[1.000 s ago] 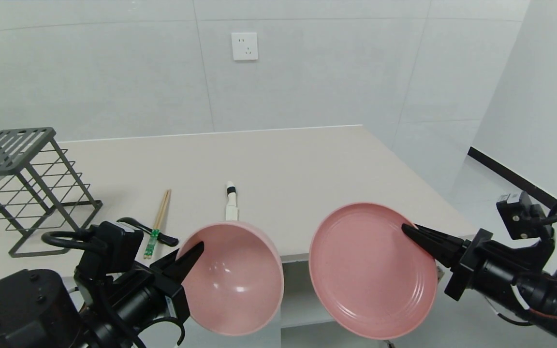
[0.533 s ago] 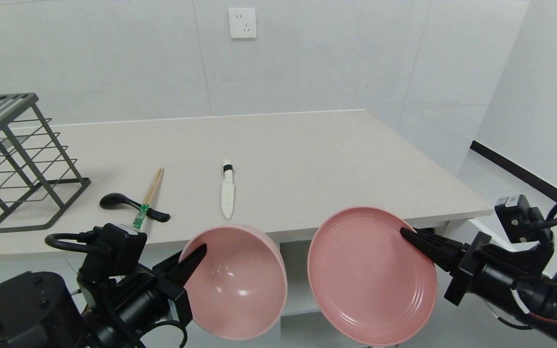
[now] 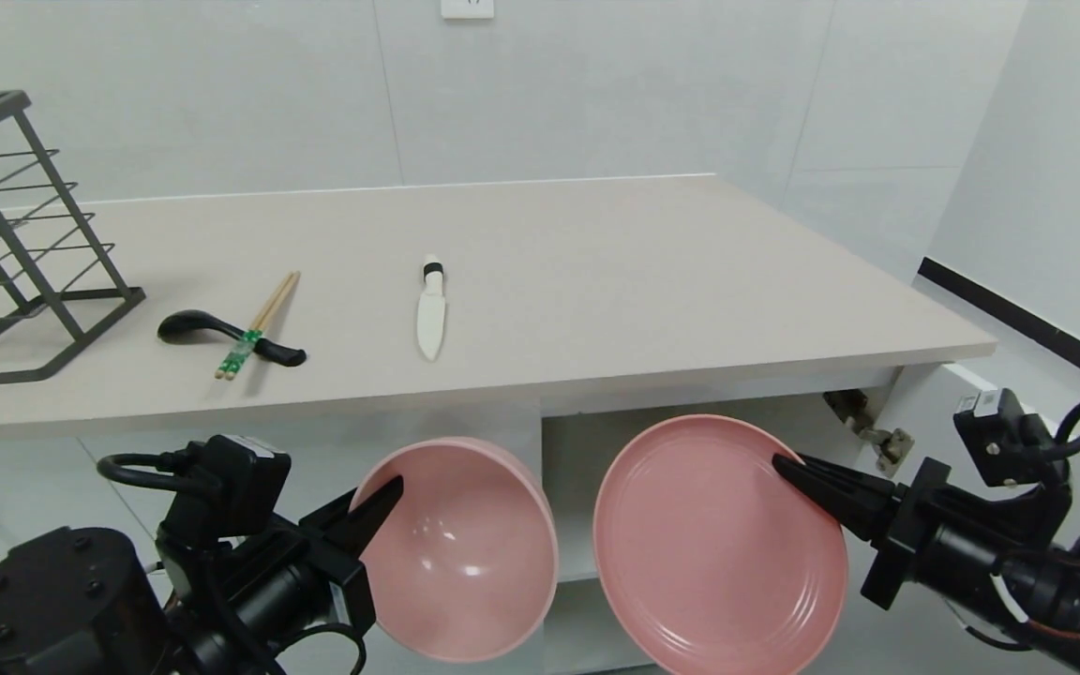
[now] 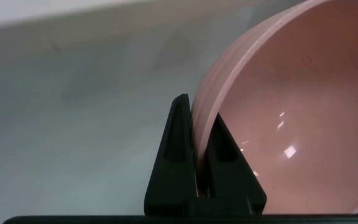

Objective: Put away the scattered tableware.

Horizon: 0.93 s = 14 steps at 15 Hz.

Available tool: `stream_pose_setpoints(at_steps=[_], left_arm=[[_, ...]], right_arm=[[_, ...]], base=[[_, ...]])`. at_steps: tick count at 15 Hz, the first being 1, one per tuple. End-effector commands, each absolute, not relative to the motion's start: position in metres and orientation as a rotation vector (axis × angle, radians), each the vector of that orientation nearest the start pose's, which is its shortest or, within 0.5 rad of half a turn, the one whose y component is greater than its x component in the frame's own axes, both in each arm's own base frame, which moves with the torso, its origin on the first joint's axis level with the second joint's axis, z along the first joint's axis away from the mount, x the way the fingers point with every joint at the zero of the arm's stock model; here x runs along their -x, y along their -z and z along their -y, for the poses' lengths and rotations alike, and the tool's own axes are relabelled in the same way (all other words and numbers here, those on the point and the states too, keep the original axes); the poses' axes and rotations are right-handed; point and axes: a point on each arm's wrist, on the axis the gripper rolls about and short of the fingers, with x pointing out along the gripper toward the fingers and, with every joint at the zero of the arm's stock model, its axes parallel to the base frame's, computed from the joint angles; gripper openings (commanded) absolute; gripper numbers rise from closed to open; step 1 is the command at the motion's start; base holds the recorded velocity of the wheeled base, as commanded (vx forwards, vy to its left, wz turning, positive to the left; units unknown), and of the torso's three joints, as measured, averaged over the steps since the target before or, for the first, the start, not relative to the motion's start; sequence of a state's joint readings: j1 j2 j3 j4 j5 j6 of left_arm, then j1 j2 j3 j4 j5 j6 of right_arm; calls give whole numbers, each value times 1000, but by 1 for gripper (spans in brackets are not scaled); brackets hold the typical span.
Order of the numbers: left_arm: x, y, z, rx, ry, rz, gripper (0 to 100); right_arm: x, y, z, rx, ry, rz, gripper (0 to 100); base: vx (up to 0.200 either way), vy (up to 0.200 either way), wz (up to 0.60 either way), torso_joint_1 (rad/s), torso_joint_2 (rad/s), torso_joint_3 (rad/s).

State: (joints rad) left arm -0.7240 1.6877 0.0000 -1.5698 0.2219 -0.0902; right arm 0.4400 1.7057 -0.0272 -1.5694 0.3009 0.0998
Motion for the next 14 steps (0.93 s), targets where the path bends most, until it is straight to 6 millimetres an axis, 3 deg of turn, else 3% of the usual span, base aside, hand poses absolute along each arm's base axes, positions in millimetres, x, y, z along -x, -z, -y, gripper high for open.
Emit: stream_pose_setpoints(at_steps=[1, 3, 14], left_arm=[[-146, -103, 123, 33, 496, -130, 0], [-146, -103, 123, 33, 499, -130, 0], [-146, -94, 131, 4, 461, -168, 0]], right_arm=[[-176, -104, -90, -87, -735, -150, 0], [-176, -104, -90, -87, -734, -150, 0], [-178, -99, -91, -85, -729, -176, 0]], base=[[0, 0, 0, -32, 442, 408], [0, 0, 0, -17, 356, 320], [0, 0, 0, 0, 27, 27]])
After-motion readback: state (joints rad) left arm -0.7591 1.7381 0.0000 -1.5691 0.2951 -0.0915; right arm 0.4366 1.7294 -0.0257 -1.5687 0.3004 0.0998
